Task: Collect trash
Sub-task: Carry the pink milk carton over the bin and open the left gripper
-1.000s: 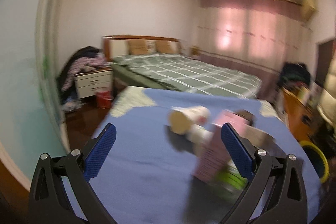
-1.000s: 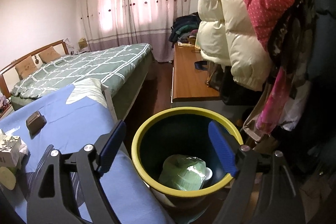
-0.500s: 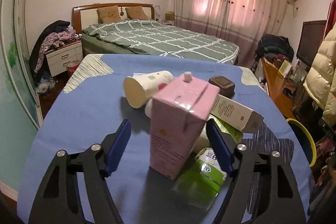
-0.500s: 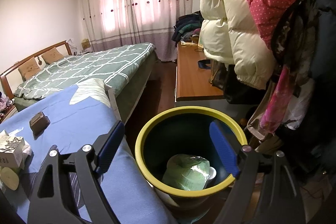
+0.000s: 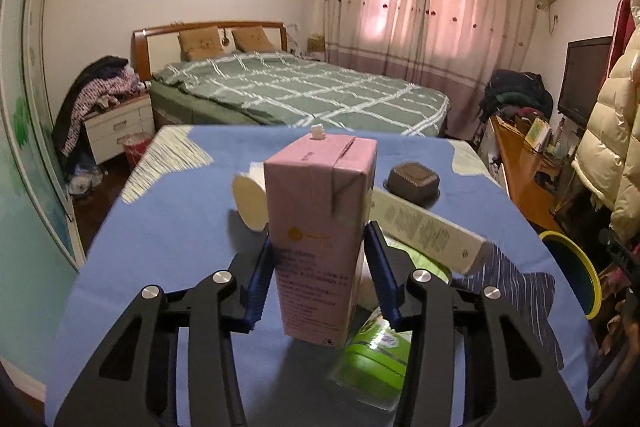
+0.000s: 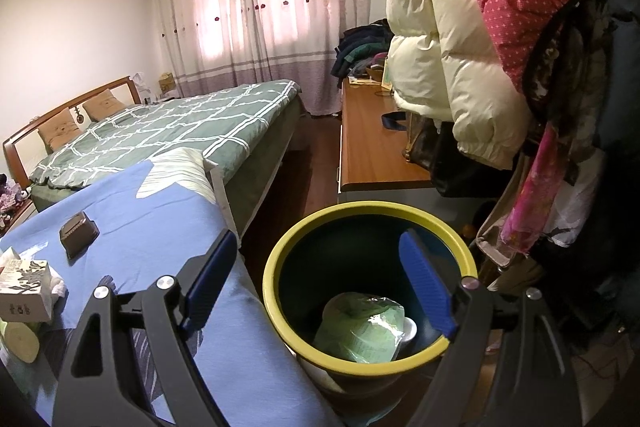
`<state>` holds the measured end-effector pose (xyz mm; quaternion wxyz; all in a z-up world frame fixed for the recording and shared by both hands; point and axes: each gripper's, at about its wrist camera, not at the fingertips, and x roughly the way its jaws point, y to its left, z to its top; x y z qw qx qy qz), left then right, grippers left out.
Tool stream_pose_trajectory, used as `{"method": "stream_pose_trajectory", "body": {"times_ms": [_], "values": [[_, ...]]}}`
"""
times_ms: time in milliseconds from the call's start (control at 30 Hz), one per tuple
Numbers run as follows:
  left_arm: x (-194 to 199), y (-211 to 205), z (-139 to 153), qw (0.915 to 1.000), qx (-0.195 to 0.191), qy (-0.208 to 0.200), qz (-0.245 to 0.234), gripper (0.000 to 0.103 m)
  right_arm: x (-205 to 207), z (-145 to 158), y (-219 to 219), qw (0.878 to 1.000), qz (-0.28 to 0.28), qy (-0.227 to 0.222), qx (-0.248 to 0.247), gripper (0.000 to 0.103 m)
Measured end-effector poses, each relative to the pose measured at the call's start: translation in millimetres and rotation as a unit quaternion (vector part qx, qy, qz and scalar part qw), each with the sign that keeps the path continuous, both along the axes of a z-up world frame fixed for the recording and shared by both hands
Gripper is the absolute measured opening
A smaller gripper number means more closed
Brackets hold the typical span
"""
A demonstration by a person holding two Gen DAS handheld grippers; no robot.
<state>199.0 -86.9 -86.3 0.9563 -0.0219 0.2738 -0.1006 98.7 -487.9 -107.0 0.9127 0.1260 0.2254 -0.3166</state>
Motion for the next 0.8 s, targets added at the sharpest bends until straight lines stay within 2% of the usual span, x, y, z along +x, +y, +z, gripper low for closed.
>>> {"method": "stream_pose_trajectory", "body": {"times_ms": [200, 433, 633, 800], "values": [[-15, -2, 25, 0.9998, 0.006, -0.019, -0.005, 0.045, -4, 2, 2, 1.000, 0.000, -0.011, -0.002, 0.079], [-33, -33, 47, 0.9986, 0.005, -0.029, -0.045, 0.045, -18, 0, -9, 0.999, 0.009, -0.028, 0.026, 0.079], [-32, -89, 58, 0.9949, -0.005, -0.024, -0.098, 0.045, -36, 6, -12, 1.000, 0.005, -0.030, 0.000, 0.079], [-29, -155, 62, 0.9873, -0.004, -0.015, -0.158, 0.045, -58, 9, -21, 0.999, -0.003, -0.033, -0.016, 0.079]]}}
